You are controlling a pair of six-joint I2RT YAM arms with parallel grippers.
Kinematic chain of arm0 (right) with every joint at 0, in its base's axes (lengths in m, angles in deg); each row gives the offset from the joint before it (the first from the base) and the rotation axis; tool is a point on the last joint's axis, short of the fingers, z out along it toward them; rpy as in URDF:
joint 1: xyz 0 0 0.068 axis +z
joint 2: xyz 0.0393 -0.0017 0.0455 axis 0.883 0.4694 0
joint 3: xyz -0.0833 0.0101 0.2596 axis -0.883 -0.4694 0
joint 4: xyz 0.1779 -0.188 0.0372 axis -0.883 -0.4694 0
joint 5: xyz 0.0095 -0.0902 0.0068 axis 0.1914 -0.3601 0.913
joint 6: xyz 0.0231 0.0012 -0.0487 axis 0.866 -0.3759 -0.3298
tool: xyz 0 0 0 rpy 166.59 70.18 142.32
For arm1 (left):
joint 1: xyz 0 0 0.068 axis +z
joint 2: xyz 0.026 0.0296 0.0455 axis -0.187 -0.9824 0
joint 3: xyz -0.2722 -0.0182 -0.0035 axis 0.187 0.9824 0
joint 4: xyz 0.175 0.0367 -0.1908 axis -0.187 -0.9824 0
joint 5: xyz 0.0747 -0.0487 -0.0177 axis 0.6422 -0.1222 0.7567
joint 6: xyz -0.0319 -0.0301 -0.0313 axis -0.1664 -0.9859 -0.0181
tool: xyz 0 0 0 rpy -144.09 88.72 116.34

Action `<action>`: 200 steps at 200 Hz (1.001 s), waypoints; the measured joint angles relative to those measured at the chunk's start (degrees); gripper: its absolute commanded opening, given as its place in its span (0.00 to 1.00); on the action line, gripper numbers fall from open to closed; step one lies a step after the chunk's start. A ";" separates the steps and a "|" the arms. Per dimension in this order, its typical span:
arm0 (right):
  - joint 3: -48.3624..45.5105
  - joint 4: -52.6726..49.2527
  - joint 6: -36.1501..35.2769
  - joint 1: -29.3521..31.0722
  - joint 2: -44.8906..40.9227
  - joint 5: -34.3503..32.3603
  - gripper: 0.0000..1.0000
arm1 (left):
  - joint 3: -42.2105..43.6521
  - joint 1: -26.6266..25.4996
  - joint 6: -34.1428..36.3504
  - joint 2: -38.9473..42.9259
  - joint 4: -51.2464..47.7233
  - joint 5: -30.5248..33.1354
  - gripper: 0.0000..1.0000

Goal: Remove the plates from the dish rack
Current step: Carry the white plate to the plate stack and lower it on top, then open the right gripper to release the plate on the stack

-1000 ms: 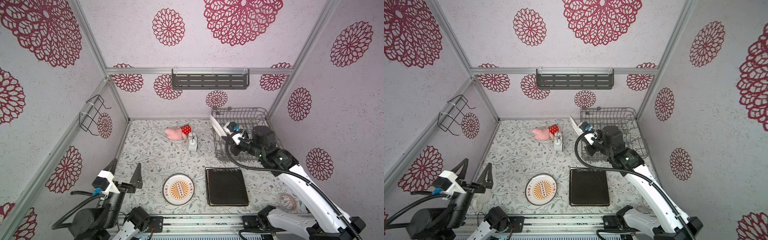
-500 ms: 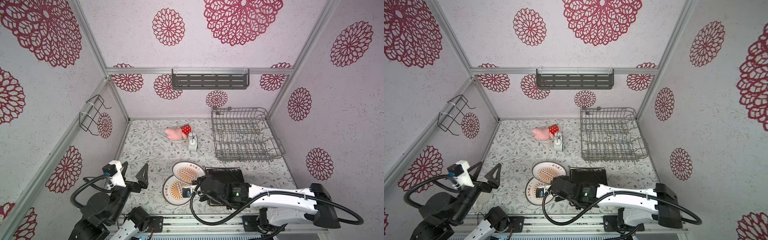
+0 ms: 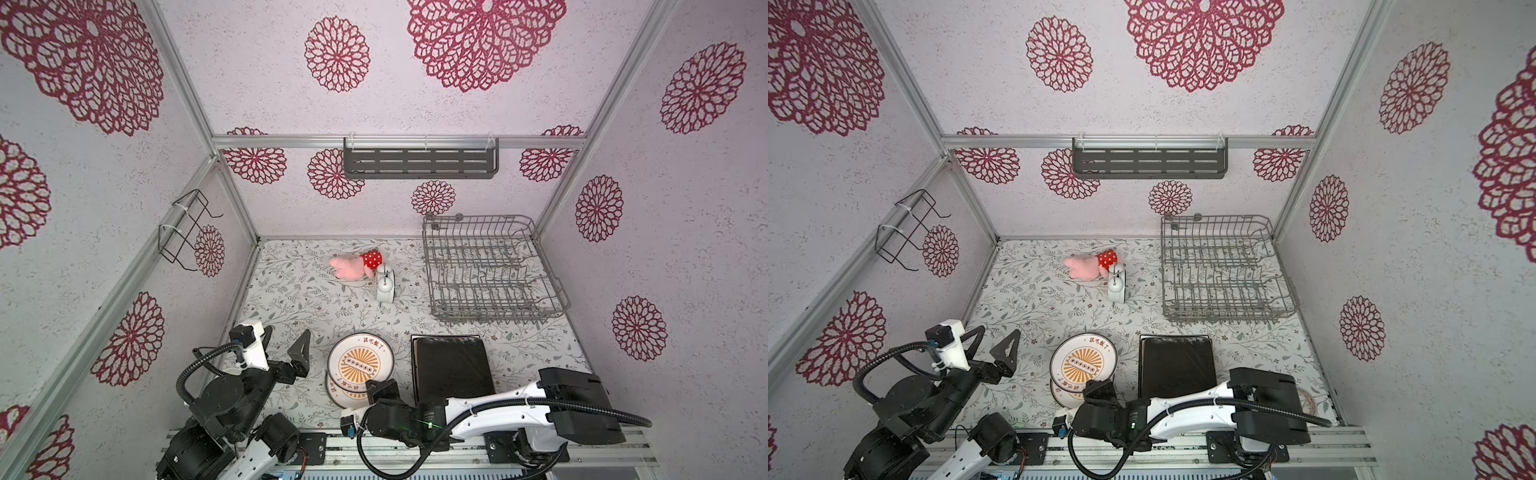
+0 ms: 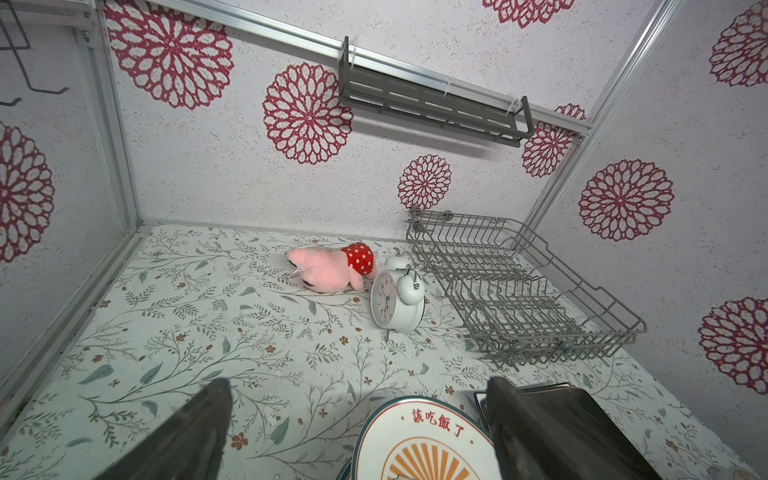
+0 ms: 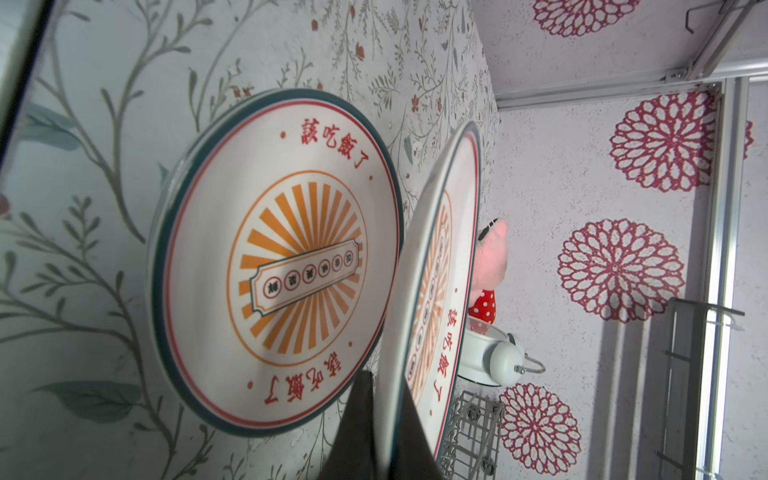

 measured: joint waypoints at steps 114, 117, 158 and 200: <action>4.42 -0.24 -0.39 0.76 7.52 1.14 0.06 | 0.07 0.00 -0.02 2.80 -0.07 0.15 0.97; 4.55 -0.42 -0.39 0.79 7.67 1.18 0.07 | 0.07 0.00 -0.02 2.91 -0.07 0.15 0.97; 6.01 -2.78 0.17 1.01 9.11 1.66 0.11 | 0.09 0.00 0.00 4.13 -0.09 0.15 0.97; 7.76 -5.16 1.57 1.73 10.05 1.60 0.16 | 0.28 0.00 0.04 4.61 -0.17 0.11 0.97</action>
